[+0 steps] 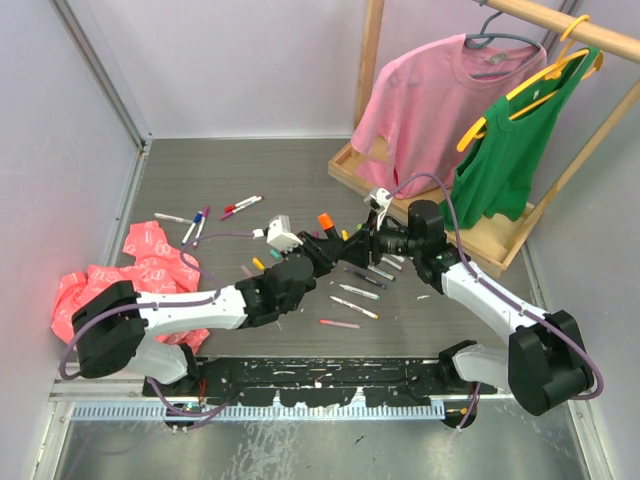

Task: Open the pen caps
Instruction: Open the pen cap from the pen.

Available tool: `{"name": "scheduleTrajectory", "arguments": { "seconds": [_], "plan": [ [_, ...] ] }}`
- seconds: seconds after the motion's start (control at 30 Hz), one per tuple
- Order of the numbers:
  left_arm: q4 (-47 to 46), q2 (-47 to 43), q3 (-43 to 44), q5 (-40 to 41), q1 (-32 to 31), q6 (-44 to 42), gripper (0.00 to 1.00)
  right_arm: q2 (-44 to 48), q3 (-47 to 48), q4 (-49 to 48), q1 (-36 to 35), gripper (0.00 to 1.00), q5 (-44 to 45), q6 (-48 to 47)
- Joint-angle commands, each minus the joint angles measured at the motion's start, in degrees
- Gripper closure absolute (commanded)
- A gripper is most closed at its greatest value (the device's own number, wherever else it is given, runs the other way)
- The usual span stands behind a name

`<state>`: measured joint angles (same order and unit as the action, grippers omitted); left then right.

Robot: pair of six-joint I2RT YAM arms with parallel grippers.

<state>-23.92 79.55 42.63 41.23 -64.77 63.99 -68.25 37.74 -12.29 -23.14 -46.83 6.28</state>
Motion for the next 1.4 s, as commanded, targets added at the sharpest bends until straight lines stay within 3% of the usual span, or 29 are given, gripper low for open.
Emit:
{"name": "scheduleTrajectory", "arguments": {
  "seconds": [0.0,0.1,0.2,0.4,0.53,0.77,0.83,0.9,0.97,1.07,1.2,1.27,1.37],
  "plan": [
    [-3.49,0.99,2.31,0.48,-1.07,2.21,1.00,0.31,2.24,-3.22,-0.25,0.55,-0.39,0.68],
    [-4.23,0.69,2.06,0.05,-1.13,2.60,0.99,0.23,2.49,-2.94,-0.26,0.62,-0.29,0.76],
    [-5.34,0.31,1.48,-0.55,-1.14,2.29,0.95,0.20,3.22,-2.00,-0.25,0.76,-0.01,0.77],
    [-6.77,-1.32,-1.18,-1.46,-1.15,1.93,0.59,1.31,4.25,-0.80,1.08,0.98,-1.09,1.88],
    [-9.97,-3.72,-4.55,-1.85,-1.07,-0.88,0.40,1.46,4.61,-0.93,2.75,0.99,-3.51,3.60],
    [-10.86,-14.70,-10.43,-6.20,0.36,-14.34,0.02,0.57,6.43,0.81,4.76,0.99,-9.21,4.36],
    [-13.67,-18.67,-13.23,-12.56,2.12,-20.19,0.02,0.20,7.34,2.40,5.12,0.99,-11.46,3.44],
    [-17.40,-22.17,-15.71,-23.98,5.57,-25.95,0.02,-0.46,8.13,3.89,5.33,0.99,-14.41,2.31],
    [-17.05,-25.50,-16.42,-34.53,10.31,-26.38,0.02,-1.31,9.05,5.30,5.52,0.99,-17.80,1.00],
    [-14.86,-27.41,-15.50,-47.71,18.26,-24.69,0.02,-2.42,10.38,7.89,5.59,0.99,-22.23,-1.21],
    [-20.08,-25.35,-14.54,-60.97,27.25,-18.20,0.02,-2.99,10.86,9.10,5.65,0.99,-26.80,-2.50],
    [-23.28,-22.80,-13.47,-64.77,29.75,-15.16,0.00,-3.07,10.91,9.04,5.65,0.99,-28.29,-2.50],
    [-28.43,-18.25,-11.23,-69.81,30.50,-12.49,0.10,-3.33,11.07,9.04,5.63,0.99,-29.24,-2.46]
  ]
}}
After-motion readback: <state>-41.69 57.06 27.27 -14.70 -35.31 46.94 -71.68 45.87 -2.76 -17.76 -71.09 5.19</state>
